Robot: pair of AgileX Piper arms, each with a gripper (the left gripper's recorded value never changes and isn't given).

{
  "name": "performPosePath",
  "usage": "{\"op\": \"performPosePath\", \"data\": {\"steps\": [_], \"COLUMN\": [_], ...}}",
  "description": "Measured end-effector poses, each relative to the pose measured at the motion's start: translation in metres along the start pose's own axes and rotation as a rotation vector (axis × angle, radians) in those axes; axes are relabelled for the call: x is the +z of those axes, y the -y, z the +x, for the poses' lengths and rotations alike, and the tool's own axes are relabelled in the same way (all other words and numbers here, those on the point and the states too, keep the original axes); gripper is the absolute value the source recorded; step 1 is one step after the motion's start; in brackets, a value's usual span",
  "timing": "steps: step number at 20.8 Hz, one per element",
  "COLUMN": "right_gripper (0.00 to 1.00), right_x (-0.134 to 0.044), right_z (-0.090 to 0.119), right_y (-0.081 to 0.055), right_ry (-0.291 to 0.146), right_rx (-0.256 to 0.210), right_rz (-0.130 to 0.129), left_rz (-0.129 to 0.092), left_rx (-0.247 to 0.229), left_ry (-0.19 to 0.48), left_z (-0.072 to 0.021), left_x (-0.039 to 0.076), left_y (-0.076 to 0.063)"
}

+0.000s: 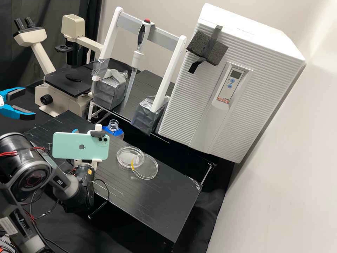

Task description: Close the bottle

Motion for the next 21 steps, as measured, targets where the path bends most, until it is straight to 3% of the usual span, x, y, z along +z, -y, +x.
{"op": "performPosePath", "data": {"steps": [21], "right_gripper": [0.00], "right_x": [0.0028], "right_z": [-0.0008], "right_y": [-0.0014], "right_ry": [0.011], "right_rx": [0.013], "right_rz": [0.010], "left_rz": [0.002], "left_rx": [-0.004], "left_ry": [0.014], "left_z": [0.0009], "left_x": [0.0027], "left_y": [0.0007]}}
